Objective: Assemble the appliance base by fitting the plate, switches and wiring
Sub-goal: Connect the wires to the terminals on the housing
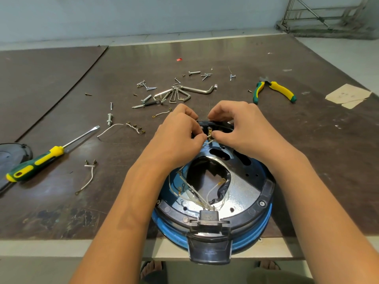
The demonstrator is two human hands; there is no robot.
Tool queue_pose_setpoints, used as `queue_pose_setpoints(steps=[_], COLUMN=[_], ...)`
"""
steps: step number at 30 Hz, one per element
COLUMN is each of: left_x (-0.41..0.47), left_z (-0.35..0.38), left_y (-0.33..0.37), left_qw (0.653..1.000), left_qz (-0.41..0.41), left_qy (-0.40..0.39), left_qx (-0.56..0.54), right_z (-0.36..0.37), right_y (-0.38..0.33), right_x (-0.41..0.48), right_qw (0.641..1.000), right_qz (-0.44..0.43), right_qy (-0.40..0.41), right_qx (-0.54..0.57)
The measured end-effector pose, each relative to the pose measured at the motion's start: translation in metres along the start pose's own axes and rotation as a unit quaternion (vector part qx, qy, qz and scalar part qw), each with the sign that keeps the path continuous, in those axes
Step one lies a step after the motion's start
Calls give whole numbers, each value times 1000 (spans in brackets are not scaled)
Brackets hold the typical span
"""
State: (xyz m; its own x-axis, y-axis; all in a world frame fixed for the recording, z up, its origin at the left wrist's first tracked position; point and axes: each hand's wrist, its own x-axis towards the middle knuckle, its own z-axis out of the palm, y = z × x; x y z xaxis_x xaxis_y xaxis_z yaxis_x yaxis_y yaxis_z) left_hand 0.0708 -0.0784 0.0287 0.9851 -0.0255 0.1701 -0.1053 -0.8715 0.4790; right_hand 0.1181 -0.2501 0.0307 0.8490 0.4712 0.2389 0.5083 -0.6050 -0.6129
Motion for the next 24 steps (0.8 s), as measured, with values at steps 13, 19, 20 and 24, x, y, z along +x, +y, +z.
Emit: queue_pose_setpoints(steps=[13, 19, 20, 24], left_x=[3, 4, 4, 4], left_z=[2, 1, 1, 1], left_y=[-1, 0, 0, 1], left_qw=[1000, 1000, 1000, 1000], left_qz=[5, 7, 7, 9], left_qy=[0, -1, -1, 2], left_qx=[9, 8, 7, 10], right_z=[3, 2, 2, 1], right_y=[-1, 1, 1, 1], right_x=[1, -1, -1, 0], right_qw=[1000, 999, 999, 1000], right_qz=[-17, -26, -25, -12], right_qy=[3, 2, -2, -6], right_qx=[-21, -23, -22, -23])
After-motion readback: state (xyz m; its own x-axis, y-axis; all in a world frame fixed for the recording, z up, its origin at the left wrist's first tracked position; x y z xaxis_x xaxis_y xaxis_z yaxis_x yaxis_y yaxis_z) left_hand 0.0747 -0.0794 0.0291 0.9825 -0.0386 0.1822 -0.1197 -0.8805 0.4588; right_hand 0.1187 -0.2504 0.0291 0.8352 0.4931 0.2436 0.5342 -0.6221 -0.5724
